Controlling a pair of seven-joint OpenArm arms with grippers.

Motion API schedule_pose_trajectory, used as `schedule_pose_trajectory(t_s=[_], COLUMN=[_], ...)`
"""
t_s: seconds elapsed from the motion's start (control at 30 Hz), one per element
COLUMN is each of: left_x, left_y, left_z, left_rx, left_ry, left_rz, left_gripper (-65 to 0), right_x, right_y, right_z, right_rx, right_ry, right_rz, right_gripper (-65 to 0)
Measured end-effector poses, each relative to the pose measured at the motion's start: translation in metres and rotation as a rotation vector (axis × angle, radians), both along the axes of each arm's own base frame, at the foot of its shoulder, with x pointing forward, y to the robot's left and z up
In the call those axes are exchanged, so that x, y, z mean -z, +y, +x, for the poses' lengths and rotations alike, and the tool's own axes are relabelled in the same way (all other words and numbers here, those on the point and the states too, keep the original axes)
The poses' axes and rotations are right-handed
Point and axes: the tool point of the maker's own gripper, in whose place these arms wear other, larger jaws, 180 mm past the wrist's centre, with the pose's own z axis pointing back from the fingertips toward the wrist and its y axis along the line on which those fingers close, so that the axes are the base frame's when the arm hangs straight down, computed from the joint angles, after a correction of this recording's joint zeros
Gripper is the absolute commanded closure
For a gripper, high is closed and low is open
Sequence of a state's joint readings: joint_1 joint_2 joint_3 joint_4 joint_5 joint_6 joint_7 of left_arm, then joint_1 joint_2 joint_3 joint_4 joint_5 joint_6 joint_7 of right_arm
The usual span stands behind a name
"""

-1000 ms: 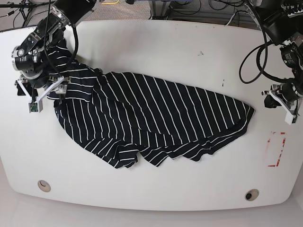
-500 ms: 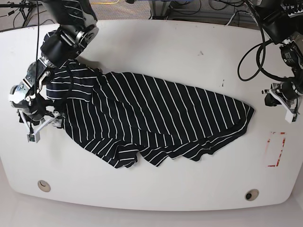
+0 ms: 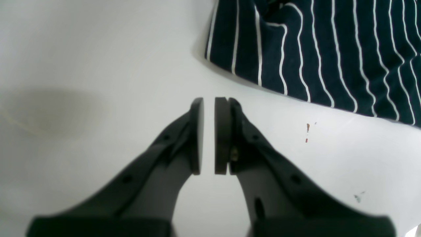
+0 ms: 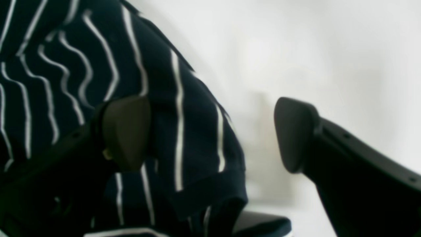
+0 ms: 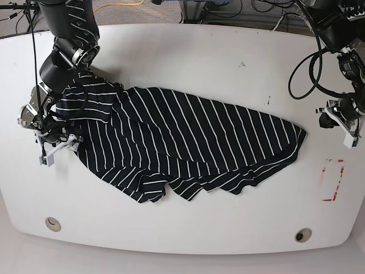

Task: Fold the T-shirt properly
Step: 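Grasp the shirt hem with the left gripper and the collar corner with the right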

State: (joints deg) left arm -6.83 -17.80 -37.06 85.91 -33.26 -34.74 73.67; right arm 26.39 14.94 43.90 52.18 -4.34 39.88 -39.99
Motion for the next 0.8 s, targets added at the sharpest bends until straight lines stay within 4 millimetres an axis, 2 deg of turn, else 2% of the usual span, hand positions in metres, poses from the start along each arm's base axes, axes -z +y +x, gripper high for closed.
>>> schedule_pose_trajectory(t_s=[0.37,0.43,0.53,0.6,0.73,0.8], left_x=[0.000,-0.001,-0.003,-0.007,-0.010,-0.011], left_y=[-0.001,-0.001,0.000,-0.001,-0.009,-0.014], left_z=[0.001,0.001,0.004,0.009,0.016,0.021], left_rx=[0.000,0.000,-0.001,0.001,0.037,0.044], left_ry=[-0.002,-0.003,-0.011,-0.023,-0.028,-0.033], left_rz=[-0.002,-0.001,0.001,0.001,0.009,0.004], left_gripper=[-4.4,-4.4,-4.6,-6.3,-19.4,-26.8], right_x=[0.009,0.009,0.009,0.010,0.013,0.014], right_y=[0.020,0.023,0.026,0.026,0.025,0.026], right_z=[0.001,0.003,0.003,0.003,0.000,-0.001], right_rx=[0.007,0.004,0.001,0.000,-0.002,-0.002], right_ry=[-0.053,-0.054,-0.053,-0.051,-0.035,-0.032], right_rz=[0.044,0.048,0.052,0.053,0.048,0.051], right_gripper=[-56.0,-54.2,-45.2,-34.4,-5.9,0.0])
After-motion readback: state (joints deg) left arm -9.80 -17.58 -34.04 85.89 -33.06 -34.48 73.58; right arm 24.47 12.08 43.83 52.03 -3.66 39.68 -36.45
